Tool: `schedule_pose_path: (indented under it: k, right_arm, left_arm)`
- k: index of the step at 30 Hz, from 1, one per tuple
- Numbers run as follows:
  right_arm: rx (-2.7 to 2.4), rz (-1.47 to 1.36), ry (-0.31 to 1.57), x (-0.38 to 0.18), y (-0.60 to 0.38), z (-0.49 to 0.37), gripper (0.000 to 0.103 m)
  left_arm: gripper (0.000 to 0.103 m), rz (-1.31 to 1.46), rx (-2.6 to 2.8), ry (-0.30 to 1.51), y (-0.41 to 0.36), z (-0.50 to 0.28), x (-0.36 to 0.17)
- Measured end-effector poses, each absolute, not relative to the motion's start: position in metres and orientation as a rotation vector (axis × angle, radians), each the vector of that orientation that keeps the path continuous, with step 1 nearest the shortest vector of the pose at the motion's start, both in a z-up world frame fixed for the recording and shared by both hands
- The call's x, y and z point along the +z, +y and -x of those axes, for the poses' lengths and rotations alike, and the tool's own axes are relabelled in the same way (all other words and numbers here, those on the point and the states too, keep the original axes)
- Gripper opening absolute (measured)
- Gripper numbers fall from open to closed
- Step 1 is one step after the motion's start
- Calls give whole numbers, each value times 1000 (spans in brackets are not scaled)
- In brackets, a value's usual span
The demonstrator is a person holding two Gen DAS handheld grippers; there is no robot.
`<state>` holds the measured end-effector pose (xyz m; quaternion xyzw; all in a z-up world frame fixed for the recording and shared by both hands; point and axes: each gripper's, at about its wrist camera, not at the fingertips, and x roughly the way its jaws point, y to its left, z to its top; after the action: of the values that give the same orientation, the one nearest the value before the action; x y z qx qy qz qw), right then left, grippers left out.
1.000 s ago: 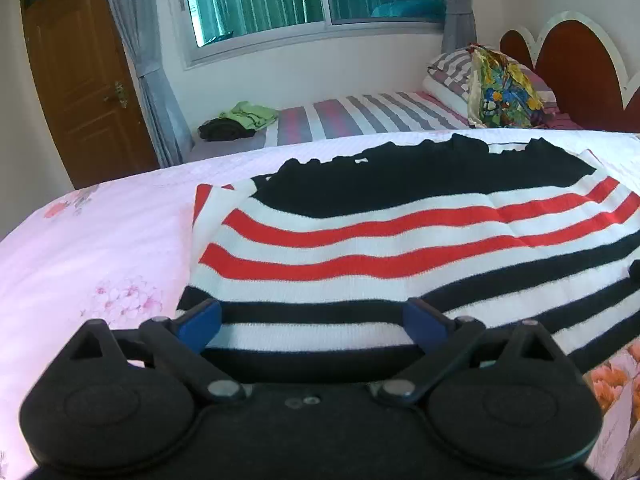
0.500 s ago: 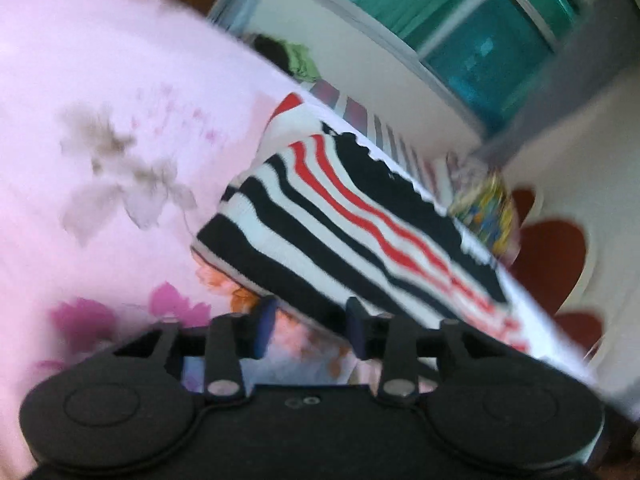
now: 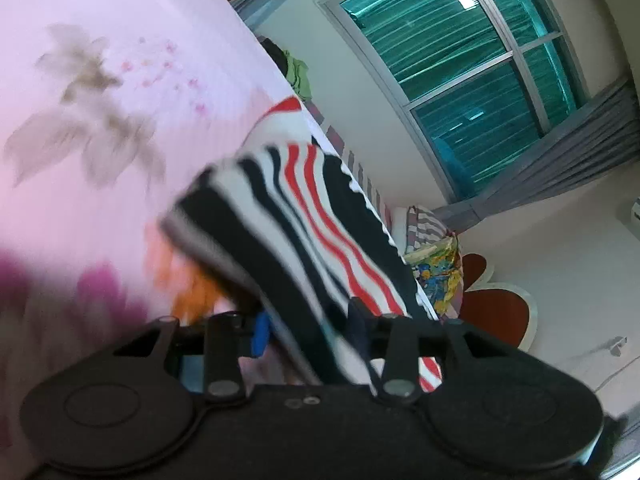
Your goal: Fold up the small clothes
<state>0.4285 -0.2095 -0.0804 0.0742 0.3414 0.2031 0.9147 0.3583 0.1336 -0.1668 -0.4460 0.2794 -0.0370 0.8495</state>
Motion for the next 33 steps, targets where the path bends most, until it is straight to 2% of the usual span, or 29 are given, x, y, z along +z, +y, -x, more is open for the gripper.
schedule_pose_path:
  k: [11,13,16,21,24,26,30,33]
  right_arm:
    - [458,-158,720,-90,-188,-441,13]
    - [470,-169,717,-91,-183,-444,2]
    - [468,-182,721,-92,-177,-450,0]
    - [440,-189,783,-104,-175,-459,0]
    - [440,-212,785,-109,-180,-463,0]
    - [445,-219,789,-109,-182,-464,0]
    - [454,-221,778,-111,-184,-464,0]
    - [456,-240,773,-112,-186,-464,0]
  left_arm:
    - [25,1066,33,540,156,-408,-175]
    - [22,1083,51,546,156,-408,-175]
    - [14,997,40,561,150,-413,-168]
    - [13,1028,-70,442,153,-397,-144]
    - [13,986,34,583,154,-409,-166]
    - [13,1035,10,569,161,-410,-177]
    - [13,978,12,574,154,-413,-165]
    - [13,857,-56,524,136,-419,-131]
